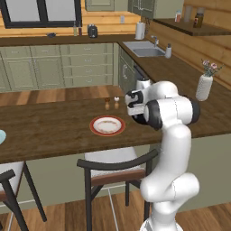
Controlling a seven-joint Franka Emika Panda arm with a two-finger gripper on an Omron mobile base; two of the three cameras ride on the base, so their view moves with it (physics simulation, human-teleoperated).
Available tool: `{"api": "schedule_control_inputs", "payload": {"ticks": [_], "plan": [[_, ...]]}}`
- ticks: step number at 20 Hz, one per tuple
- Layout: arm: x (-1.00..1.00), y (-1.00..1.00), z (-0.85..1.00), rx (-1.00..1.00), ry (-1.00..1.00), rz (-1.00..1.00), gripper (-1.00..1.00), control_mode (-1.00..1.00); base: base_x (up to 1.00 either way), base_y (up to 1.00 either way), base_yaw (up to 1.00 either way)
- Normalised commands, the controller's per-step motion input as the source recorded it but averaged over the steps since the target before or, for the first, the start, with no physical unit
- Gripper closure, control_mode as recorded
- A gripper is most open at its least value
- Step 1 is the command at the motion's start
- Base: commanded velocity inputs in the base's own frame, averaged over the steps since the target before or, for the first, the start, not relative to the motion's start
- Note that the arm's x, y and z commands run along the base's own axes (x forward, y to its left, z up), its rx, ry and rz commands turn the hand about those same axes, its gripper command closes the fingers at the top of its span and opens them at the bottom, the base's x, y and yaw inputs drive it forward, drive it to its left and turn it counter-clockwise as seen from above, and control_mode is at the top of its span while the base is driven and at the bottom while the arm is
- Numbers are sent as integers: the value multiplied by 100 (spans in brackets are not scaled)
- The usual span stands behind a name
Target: Pick the chicken drumstick and sweet potato from their plates and place them in the bowl. Then put the bowl in the fridge.
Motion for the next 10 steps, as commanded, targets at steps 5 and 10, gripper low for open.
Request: {"api": "schedule_control_inputs", "payload": {"ticks": [5,10], "plan": [[65,4,8,-1,18,10,-100,-100,0,0,0],[29,14,-29,-9,9,14,-100,-100,0,0,0]]}}
